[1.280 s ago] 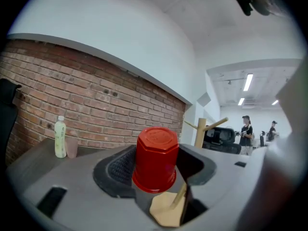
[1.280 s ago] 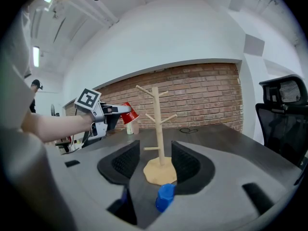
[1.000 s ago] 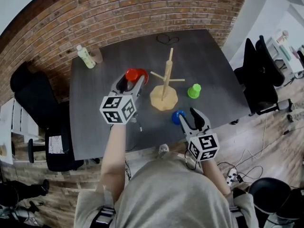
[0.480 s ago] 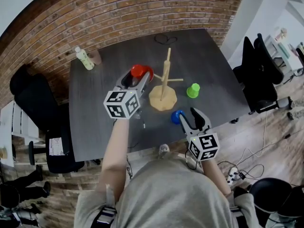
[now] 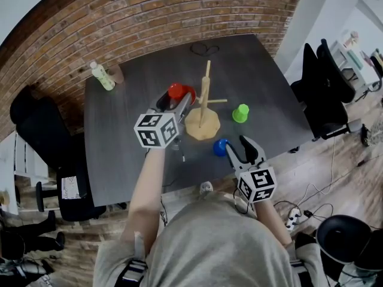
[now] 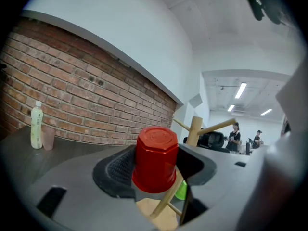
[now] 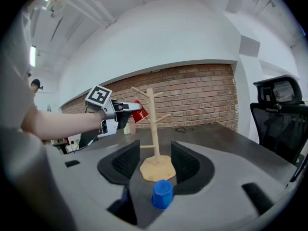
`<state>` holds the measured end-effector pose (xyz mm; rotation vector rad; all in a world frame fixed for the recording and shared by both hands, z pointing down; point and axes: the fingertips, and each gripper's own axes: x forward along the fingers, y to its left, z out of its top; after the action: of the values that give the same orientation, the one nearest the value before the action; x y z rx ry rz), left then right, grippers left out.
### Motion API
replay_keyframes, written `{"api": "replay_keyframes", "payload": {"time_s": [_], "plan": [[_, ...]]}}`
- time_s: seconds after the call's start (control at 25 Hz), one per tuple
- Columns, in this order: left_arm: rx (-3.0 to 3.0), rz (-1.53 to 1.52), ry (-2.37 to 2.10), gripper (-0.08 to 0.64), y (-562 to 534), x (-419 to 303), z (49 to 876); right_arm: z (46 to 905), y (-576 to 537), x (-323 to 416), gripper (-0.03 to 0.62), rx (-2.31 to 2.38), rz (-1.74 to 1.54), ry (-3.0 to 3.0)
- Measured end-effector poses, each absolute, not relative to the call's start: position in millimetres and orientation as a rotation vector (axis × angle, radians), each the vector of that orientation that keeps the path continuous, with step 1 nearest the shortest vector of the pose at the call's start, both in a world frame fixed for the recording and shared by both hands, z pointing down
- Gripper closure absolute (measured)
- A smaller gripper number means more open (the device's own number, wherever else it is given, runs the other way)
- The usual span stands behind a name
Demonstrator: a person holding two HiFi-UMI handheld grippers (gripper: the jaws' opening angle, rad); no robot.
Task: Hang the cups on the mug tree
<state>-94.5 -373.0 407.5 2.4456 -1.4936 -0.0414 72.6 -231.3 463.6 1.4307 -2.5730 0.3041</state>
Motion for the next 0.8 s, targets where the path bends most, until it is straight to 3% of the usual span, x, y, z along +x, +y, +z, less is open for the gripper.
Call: {"api": "replay_keyframes", "payload": {"time_s": [0.8], "plan": [[2.423,0.033,-1.404,0.308,-377.9,-73.6,441.0,469.9,-233.0,75.6,0.391,1.43,0.32,-2.56]]}}
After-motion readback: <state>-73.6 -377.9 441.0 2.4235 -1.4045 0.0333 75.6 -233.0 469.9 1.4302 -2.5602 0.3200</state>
